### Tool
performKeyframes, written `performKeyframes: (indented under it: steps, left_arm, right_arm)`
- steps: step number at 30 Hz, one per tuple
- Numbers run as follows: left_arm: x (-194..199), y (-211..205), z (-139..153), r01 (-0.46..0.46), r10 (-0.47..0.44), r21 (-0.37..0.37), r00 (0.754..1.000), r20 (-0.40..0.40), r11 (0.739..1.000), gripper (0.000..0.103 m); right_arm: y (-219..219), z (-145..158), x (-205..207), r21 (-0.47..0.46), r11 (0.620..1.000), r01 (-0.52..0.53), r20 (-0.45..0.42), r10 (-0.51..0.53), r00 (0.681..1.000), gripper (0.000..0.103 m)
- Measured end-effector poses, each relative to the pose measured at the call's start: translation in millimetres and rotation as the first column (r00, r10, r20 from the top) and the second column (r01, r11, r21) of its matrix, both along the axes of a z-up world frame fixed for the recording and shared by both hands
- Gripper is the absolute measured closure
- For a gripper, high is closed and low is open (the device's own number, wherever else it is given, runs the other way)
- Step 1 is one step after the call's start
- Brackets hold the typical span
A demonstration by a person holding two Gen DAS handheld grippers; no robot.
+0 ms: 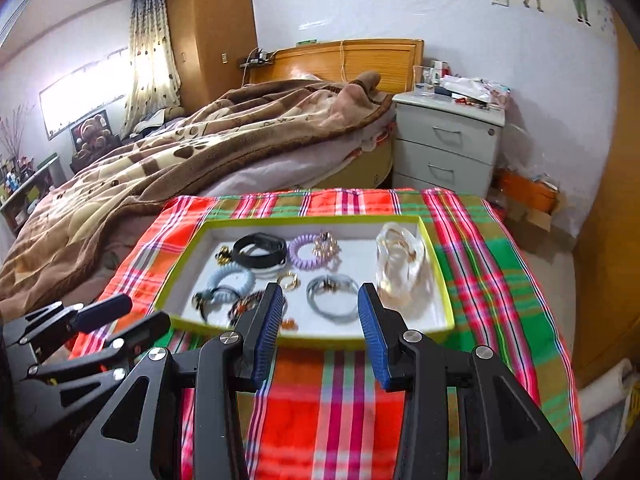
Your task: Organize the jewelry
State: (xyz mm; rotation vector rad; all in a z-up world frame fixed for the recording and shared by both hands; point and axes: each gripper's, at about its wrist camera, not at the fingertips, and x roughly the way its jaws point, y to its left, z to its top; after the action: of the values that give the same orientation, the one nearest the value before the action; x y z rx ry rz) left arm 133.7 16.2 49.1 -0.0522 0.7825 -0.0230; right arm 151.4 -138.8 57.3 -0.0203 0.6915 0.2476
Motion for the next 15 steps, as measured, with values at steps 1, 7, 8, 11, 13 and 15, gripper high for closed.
performKeyframes:
  steps: [1,7,8,11,13,15]
  left_arm:
    - [-3,0,0,-0.004,0.004,0.002,1.0,0.004,1.0,0.055]
    - [-25,0,2,-0.042,0.04,0.045,0.998,0.04,0.998,0.055]
    - [-28,0,3,-0.046,0.044,0.041,0.998,0.046,0.998,0.055]
    - [-35,-2,4,-0.041,0.038,0.047,0.997,0.061,0.998,0.055]
    - [-39,-5,3,-0.041,0.036,0.066,0.997,0.063,0.997,0.055]
    - [-43,-6,2,-0.042,0.037,0.075,0.997,0.066,0.996,0.055]
  right_arm:
    - [-1,0,-5,-0.002,1.0,0.002,0.005,-0.002,1.0,0.063]
    - [-4,-4,-37,-0.002,1.0,0.023,0.022,-0.023,1.0,0.063]
    - [-5,-4,-42,-0.002,1.0,0.028,0.023,-0.028,0.999,0.063]
    - [-6,-6,-49,0.002,0.999,0.037,0.022,-0.037,0.999,0.063]
    - [-7,-8,-52,0.004,0.999,0.04,0.016,-0.04,0.999,0.063]
    - [-7,-10,-55,0.002,0.999,0.043,0.016,-0.043,0.999,0.063]
